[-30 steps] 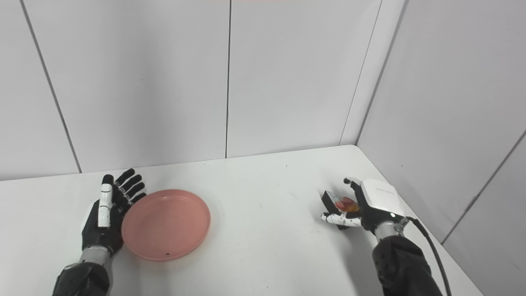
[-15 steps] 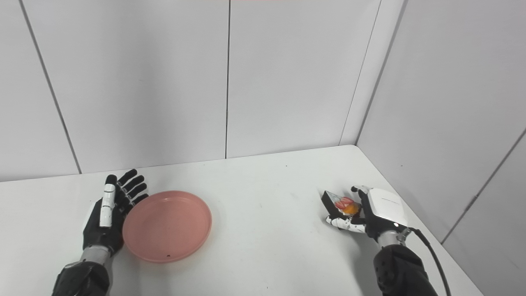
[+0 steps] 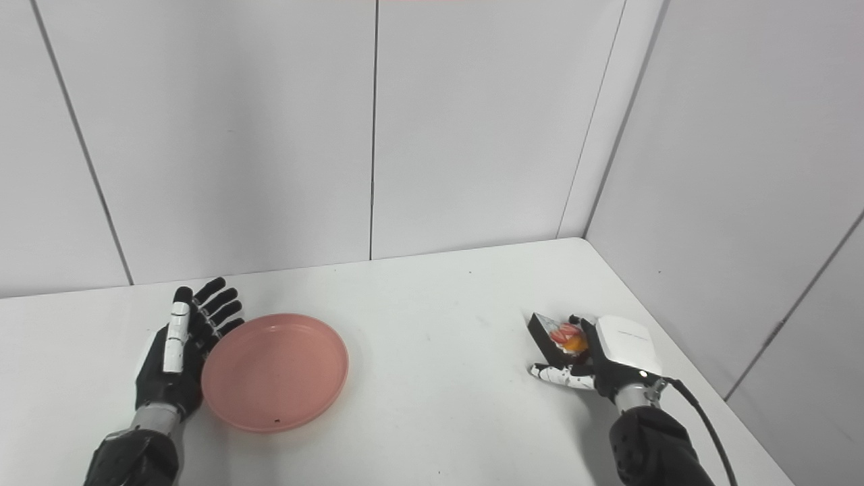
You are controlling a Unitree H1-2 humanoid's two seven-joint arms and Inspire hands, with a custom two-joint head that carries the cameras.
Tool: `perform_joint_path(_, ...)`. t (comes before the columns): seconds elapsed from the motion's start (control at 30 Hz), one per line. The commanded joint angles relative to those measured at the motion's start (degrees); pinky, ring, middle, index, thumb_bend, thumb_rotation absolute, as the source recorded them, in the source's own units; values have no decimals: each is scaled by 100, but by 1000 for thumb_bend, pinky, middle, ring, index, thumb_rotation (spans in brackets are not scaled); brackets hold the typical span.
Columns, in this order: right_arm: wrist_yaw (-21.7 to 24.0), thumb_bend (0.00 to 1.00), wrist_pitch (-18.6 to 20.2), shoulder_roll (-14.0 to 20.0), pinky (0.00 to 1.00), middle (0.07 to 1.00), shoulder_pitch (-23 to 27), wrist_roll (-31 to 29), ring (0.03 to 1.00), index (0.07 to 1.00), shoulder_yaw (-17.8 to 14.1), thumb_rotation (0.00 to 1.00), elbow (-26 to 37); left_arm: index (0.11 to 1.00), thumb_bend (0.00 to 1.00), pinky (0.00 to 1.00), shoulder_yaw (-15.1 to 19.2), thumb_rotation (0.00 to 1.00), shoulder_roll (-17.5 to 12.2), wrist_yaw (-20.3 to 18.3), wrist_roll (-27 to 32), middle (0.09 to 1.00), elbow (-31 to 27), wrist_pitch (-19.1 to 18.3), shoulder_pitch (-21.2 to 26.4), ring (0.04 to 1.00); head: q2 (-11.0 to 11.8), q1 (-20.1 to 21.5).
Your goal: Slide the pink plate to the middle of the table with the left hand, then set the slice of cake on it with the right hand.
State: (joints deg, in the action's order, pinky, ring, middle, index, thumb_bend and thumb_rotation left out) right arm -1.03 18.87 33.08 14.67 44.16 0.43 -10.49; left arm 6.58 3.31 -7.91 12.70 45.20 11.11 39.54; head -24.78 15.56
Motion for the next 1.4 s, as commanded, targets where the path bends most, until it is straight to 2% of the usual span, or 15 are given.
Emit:
perform_joint_path(0.0,-182,968,-136,186,770,827,171,71,840,788,35,662,38,782,708,768,-32,896,27,67,-39,805,238,-402,-313,823,-17,0)
perform_joint_path(0.13,-229,944,-79,177,747,821,174,60,829,784,110,640,-6,784,705,772,-38,894,27,67,-31,803,211,-423,-325,822,-26,-5)
perform_joint_path(0.23,-601,943,-223,89,689,798,195,4,788,764,80,608,-254,778,705,767,-26,886,31,71,-15,794,241,-426,-314,816,-34,-23)
perform_joint_path(0.33,-957,918,-331,3,507,722,212,-95,635,703,39,433,-425,780,696,766,-21,884,30,63,-8,799,266,-420,-303,818,-33,-31)
perform_joint_path(0.37,-1011,918,-394,-17,502,721,210,-180,632,702,22,430,-457,780,696,766,-24,884,29,68,-14,799,260,-431,-303,818,-30,-31)
perform_joint_path(0.4,-1076,887,-478,-23,449,707,210,-246,573,694,18,352,-504,782,698,764,-29,885,28,73,-23,798,257,-439,-302,816,-30,-31)
perform_joint_path(0.43,-1147,872,-571,-21,432,694,212,-299,550,690,24,315,-561,782,699,763,-35,887,26,77,-31,798,258,-444,-301,816,-30,-31)
perform_joint_path(0.5,-1295,852,-748,-20,399,626,234,-399,495,677,31,247,-683,781,702,762,-38,889,21,81,-37,798,280,-451,-285,815,-30,-31)
perform_joint_path(0.6,-1360,821,-833,-13,325,510,253,-473,401,642,65,195,-726,778,703,762,-24,883,24,66,-15,796,326,-423,-267,814,-26,-34)
perform_joint_path(0.73,-1351,808,-889,-10,274,435,272,-570,336,611,79,178,-777,785,693,759,-36,888,33,92,-35,798,275,-459,-289,815,-30,-40)
perform_joint_path(0.87,-1358,804,-906,-26,260,413,281,-664,316,603,84,177,-768,778,686,752,-38,889,28,108,-48,793,318,-457,-271,811,-16,-47)
perform_joint_path(1.2,-1231,791,-872,-8,293,442,259,-731,349,619,72,205,-429,775,701,751,-39,887,23,92,-43,794,421,-438,-234,811,3,-76)
perform_joint_path(1.37,-1055,790,-862,-6,312,458,240,-756,371,612,5,224,194,768,711,750,-45,875,45,99,-50,791,420,-419,-244,809,-2,-97)
